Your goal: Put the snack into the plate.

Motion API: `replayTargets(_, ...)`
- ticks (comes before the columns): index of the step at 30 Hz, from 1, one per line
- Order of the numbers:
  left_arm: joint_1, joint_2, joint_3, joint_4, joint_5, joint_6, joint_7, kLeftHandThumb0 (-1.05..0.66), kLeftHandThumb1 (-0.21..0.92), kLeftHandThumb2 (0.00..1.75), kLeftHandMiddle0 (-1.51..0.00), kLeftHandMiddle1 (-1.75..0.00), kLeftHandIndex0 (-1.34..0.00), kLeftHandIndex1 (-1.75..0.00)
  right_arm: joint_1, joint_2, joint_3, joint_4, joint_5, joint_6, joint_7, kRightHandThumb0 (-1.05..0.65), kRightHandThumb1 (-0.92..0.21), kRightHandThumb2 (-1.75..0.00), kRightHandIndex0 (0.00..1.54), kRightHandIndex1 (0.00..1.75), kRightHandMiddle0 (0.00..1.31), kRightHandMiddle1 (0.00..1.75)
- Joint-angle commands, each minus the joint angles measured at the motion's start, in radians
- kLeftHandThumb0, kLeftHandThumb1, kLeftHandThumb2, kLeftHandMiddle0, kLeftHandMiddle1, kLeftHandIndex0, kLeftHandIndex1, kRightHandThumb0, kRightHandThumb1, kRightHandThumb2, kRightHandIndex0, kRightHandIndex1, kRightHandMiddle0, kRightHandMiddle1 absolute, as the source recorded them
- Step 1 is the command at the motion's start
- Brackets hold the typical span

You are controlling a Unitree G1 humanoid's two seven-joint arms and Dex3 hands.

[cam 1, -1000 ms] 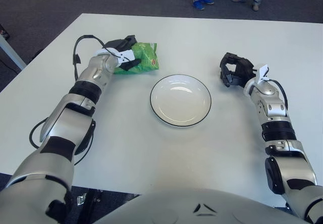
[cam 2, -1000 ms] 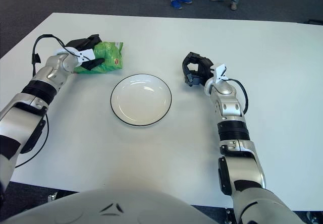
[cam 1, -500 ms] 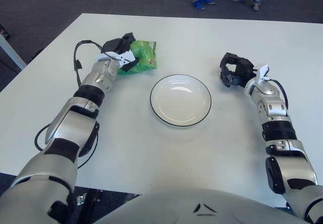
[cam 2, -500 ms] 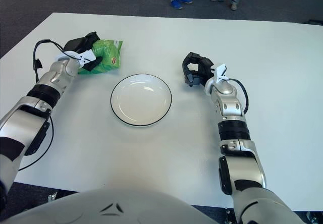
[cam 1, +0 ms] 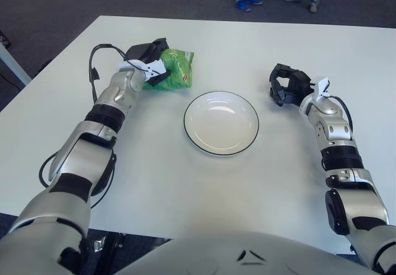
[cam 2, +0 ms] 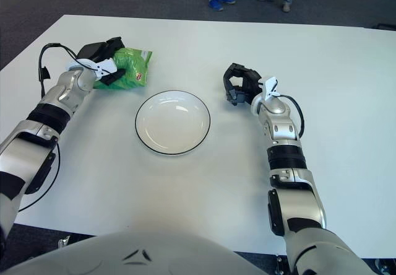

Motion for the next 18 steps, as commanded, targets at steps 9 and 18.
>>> replayTargets(9, -0.065, 0.047, 0.020, -0.009, 0.044, -0.159, 0.125, -0.53, 0.16, 1.50, -1.27, -1.75, -0.73, -1.75, 0.066, 0.018, 0.030, 0.063, -0.030, 0.054, 0.000, -0.44, -0.44, -1.16, 1.27, 1.75, 0.52, 1.75)
replayTargets(18, 0.022, 0.059, 0.085, -0.342, 0.024, -0.103, 0.056, -0.53, 0.16, 1.50, -1.29, -1.75, -0.73, -1.75, 0.059, 0.014, 0.032, 0.080, -0.032, 0.043, 0.007, -0.44, -0.44, -1.16, 1.27, 1.75, 0.52, 1.75)
